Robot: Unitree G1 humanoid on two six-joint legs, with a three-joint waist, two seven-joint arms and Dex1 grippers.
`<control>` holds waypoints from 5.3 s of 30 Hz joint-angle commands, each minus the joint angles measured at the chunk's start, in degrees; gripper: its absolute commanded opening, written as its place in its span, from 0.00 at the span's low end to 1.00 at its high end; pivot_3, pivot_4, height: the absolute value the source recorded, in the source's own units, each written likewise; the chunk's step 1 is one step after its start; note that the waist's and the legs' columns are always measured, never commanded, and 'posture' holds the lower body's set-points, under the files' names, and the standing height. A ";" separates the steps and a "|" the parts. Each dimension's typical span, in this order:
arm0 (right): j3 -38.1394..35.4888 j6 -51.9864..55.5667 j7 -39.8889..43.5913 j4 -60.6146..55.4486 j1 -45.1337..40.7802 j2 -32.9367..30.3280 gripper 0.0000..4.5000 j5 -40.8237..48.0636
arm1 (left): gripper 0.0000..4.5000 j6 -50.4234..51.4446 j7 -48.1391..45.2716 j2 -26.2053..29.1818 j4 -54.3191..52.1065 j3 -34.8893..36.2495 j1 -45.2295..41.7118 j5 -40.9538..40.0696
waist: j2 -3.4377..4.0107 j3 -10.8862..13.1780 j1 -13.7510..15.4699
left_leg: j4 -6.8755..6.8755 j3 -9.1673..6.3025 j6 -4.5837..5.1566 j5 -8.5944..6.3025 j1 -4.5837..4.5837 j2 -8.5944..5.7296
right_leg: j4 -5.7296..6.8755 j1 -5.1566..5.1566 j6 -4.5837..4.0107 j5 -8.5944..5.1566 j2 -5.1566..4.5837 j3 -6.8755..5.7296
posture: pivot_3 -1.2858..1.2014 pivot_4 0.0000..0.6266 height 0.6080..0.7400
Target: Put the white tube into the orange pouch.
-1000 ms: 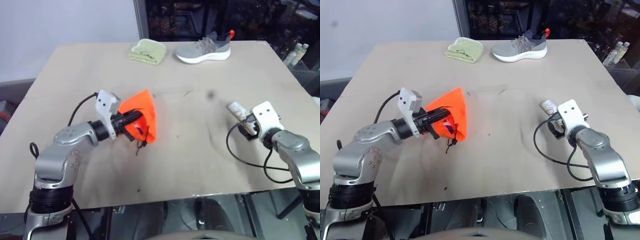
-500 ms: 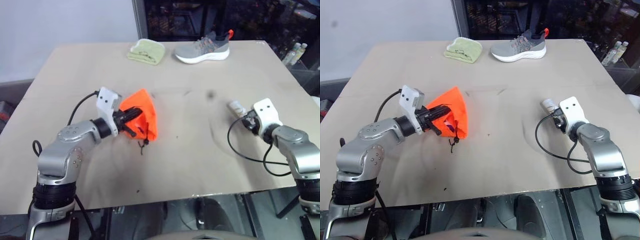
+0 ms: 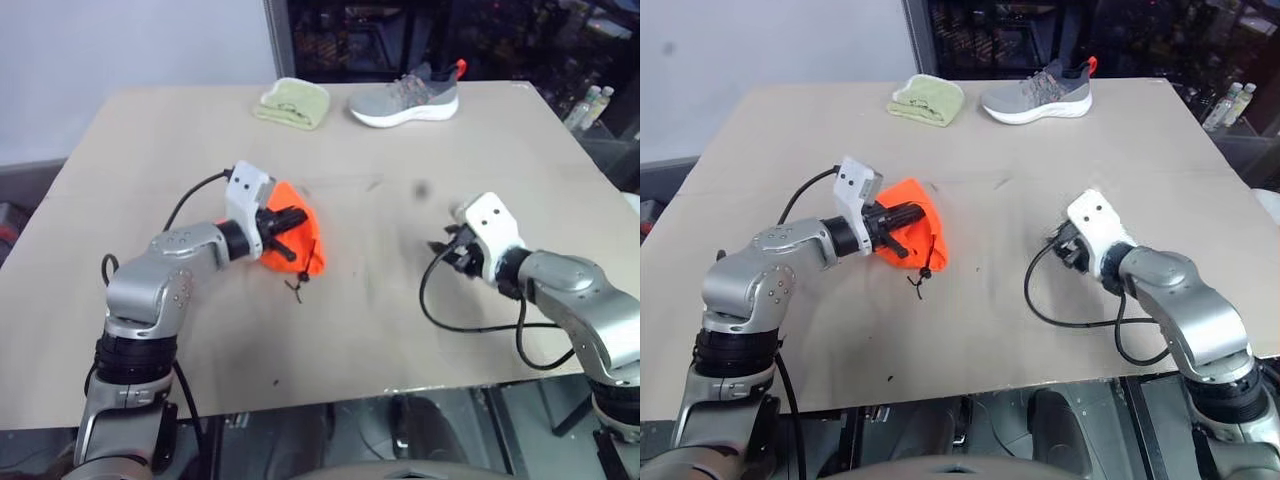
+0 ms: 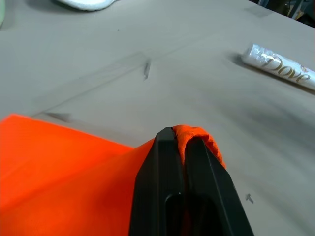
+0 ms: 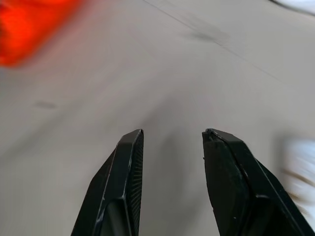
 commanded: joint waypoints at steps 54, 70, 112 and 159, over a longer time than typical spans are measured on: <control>6.25 -34.31 -17.01 27.76 6.22 1.27 0.02 -41.42 | 0.00 -0.69 2.45 -1.16 -5.05 3.04 3.96 -1.17 | -0.44 -0.23 -0.39 | -0.08 0.04 -0.02 0.00 0.94 0.17 | -0.07 0.88 -0.22 -0.16 0.02 0.10 | 0.52 0.24 1.00; 9.45 -45.69 -11.25 50.69 -7.01 1.38 0.60 -41.75 | 0.00 -1.37 1.85 -1.84 -4.17 2.12 3.60 -0.72 | -0.39 -0.18 -0.84 | -0.21 0.21 -0.02 0.01 0.88 0.11 | -0.08 0.69 -0.22 -0.15 0.07 0.22 | 0.52 0.24 1.00; -3.78 -6.29 20.76 -1.69 -5.24 6.14 0.01 -4.86 | 0.00 1.07 4.87 -4.49 -3.66 3.99 1.19 -2.88 | 0.12 0.34 -0.42 | -0.30 0.03 -0.02 0.00 0.47 0.25 | -0.03 0.30 0.00 -0.01 0.06 0.14 | 0.52 0.24 1.00; 25.11 -38.08 31.01 19.65 -15.61 -18.34 0.62 -21.12 | 0.00 0.59 4.36 -4.57 -4.17 3.20 0.39 -2.13 | 0.05 0.38 -0.47 | -0.11 -0.11 -0.04 0.02 -0.04 -0.01 | -0.20 -0.02 0.02 0.00 -0.02 -0.09 | 0.52 0.24 1.00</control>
